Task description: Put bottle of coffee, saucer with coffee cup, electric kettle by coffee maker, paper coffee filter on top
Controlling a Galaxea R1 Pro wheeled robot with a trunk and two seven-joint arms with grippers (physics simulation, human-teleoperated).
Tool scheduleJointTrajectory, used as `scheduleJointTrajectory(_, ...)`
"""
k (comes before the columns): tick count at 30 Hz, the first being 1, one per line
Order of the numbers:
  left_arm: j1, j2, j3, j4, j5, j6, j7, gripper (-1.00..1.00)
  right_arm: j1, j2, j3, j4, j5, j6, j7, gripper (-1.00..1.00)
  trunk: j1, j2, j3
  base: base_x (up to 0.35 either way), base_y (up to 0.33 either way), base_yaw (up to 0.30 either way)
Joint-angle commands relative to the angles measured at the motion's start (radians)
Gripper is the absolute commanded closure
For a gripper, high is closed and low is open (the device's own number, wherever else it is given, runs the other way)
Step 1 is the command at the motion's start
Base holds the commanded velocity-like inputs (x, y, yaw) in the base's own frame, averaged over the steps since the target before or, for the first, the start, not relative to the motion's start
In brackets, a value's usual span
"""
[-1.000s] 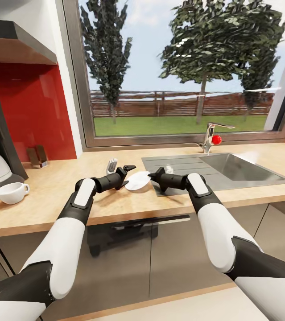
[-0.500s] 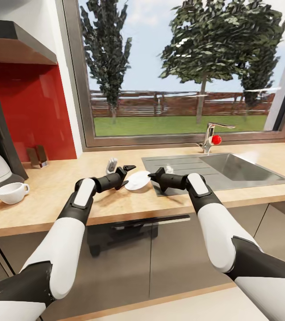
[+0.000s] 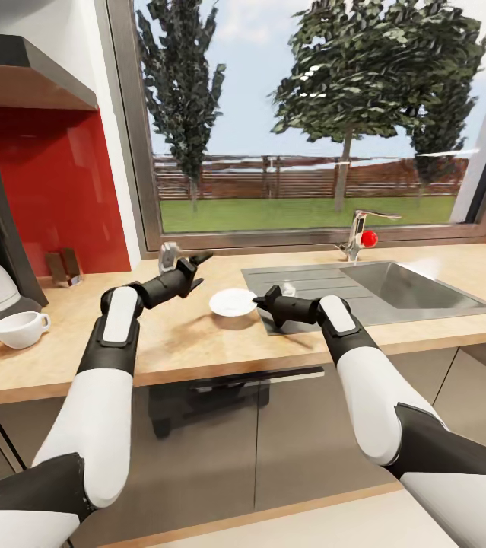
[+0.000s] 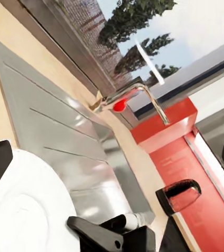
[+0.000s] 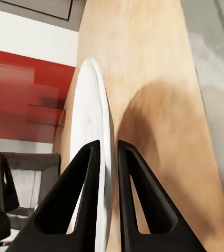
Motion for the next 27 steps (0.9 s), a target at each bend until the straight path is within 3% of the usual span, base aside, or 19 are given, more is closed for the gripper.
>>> scheduleJointTrajectory(1, -0.001, -0.001, 0.005, -0.008, -0.009, 0.007, -0.010, -1.00, 0.000, 0.001, -0.006, 0.033, 0.039, 0.006, 0.002, 1.00, 0.000, 0.000, -0.001, 0.000, 0.000, 0.000)
scheduleJointTrajectory(4, -0.001, -0.001, 0.005, -0.026, -0.009, 0.008, -0.026, -1.00, -0.001, 0.001, -0.006, 0.033, 0.039, 0.006, 0.002, 1.00, 0.000, 0.000, -0.001, 0.000, 0.000, 0.000)
scheduleJointTrajectory(6, -0.001, -0.001, 0.005, -0.035, -0.009, 0.009, -0.112, -1.00, -0.001, 0.001, -0.005, 0.033, 0.039, 0.006, 0.002, 1.00, 0.000, 0.000, -0.001, -0.117, 0.000, 0.000)
scheduleJointTrajectory(8, -0.001, -0.001, 0.006, -0.034, -0.009, 0.009, -0.126, -1.00, 0.000, 0.001, -0.006, 0.033, 0.039, 0.006, 0.002, 1.00, 0.000, 0.000, -0.001, -0.247, 0.000, 0.000)
scheduleJointTrajectory(18, -0.001, -0.001, 0.006, -0.034, -0.009, 0.015, -0.143, -1.00, -0.002, 0.001, -0.004, -0.007, 0.038, 0.007, 0.009, 1.00, 0.000, 0.000, -0.001, -0.240, 0.000, 0.000)
scheduleJointTrajectory(21, -0.001, -0.001, 0.007, -0.039, -0.009, 0.099, -0.145, -1.00, 0.000, 0.001, -0.001, -0.084, 0.039, 0.011, 0.009, 1.00, 0.000, 0.000, -0.001, -0.135, 0.000, 0.000)
scheduleJointTrajectory(27, -0.001, -0.001, 0.002, -0.037, -0.009, 0.131, -0.166, -1.00, 0.000, 0.001, 0.000, -0.159, 0.039, 0.017, 0.009, 1.00, 0.000, 0.000, -0.001, -0.227, 0.000, 0.000)
